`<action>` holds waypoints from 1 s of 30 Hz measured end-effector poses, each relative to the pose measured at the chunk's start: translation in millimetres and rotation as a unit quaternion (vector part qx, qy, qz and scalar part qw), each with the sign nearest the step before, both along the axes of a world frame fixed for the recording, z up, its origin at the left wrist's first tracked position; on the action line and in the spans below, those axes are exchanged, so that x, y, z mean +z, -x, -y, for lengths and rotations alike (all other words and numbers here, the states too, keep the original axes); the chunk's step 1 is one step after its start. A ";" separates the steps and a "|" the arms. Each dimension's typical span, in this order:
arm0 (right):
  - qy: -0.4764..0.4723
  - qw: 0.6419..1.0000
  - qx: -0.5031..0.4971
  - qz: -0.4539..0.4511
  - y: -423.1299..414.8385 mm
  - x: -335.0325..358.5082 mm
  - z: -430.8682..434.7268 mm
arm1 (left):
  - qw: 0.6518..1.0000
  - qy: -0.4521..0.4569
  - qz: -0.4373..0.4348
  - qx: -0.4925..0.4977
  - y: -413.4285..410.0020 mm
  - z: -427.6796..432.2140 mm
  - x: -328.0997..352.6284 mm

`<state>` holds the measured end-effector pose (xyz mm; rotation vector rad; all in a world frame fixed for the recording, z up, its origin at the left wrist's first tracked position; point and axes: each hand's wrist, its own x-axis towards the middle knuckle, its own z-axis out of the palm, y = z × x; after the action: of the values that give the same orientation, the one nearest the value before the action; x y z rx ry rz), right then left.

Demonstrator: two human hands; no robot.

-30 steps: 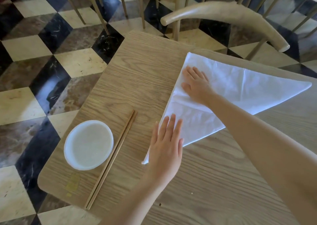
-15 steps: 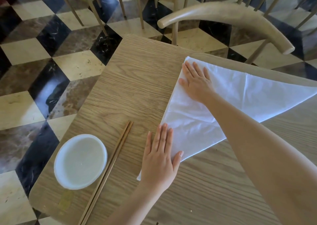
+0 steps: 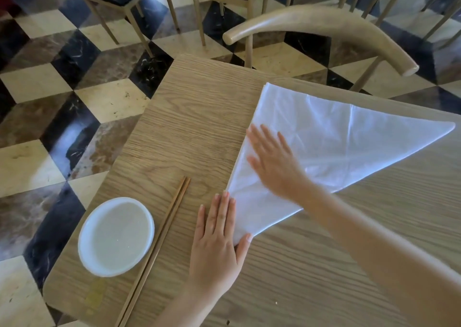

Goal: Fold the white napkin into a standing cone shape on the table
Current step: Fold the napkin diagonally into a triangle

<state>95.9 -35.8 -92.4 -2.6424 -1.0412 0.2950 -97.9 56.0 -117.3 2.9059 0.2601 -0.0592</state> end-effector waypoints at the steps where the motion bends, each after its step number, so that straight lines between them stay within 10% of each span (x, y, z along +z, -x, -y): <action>1: 0.002 1.000 0.030 -0.003 27.3 -2.1 7.1 | 1.000 -0.003 -0.004 -0.001 0.0 -0.1 -0.5; 20: 0.129 0.986 -0.097 0.032 -58.7 -18.0 104.1 | 0.999 -0.030 -0.021 -0.032 1.0 -9.6 1.1; 30: 0.053 0.998 -0.002 0.026 49.1 -11.8 122.9 | 0.980 -0.050 0.087 -0.170 16.2 -34.2 18.1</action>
<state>46.8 -158.7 -104.2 -2.7595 -1.0650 0.2890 -114.1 90.2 -99.2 2.9968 -0.2711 0.1580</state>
